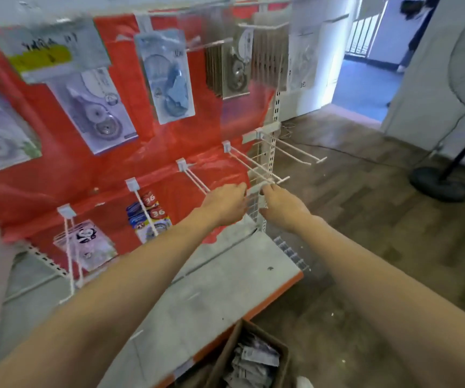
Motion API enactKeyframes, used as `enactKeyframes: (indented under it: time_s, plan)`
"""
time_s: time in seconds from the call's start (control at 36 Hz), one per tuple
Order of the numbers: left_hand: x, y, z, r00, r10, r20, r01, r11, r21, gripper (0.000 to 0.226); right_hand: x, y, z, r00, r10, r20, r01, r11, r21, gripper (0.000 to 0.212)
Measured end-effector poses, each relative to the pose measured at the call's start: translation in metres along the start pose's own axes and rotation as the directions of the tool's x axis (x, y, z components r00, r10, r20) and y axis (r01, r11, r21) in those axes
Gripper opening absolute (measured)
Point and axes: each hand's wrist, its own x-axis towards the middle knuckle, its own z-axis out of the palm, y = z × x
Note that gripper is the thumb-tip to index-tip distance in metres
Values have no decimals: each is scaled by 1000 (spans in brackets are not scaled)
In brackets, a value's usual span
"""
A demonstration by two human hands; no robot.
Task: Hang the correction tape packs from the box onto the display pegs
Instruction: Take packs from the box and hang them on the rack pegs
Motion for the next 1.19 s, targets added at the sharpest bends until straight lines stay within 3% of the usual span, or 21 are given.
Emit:
enactKeyframes:
  time_s: [0.22,0.5,0.75,0.83,1.03,1.19]
  plan:
    - [-58,1,73,961,147,235,-149,989,-8,38,-87,-7,73,974,183,134,-189,981,34,47]
    - [-148,3,177,916,77,393,-59,997,-58,33,-171,-10,178,908,288,305,-350,921,171,43]
    - [-254,5,258,785,26,620,46,994,-100,46,-256,-34,291,805,325,496,-477,852,216,44]
    - [-270,-4,283,763,38,645,14,997,-75,33,-273,-42,310,787,348,510,-518,821,239,42]
    - [-262,-17,332,795,121,594,-14,983,-182,23,-286,-45,359,710,484,511,-659,713,240,48]
    - [-268,-43,398,760,153,631,-30,979,-202,32,-284,-54,430,668,531,522,-716,649,256,45]
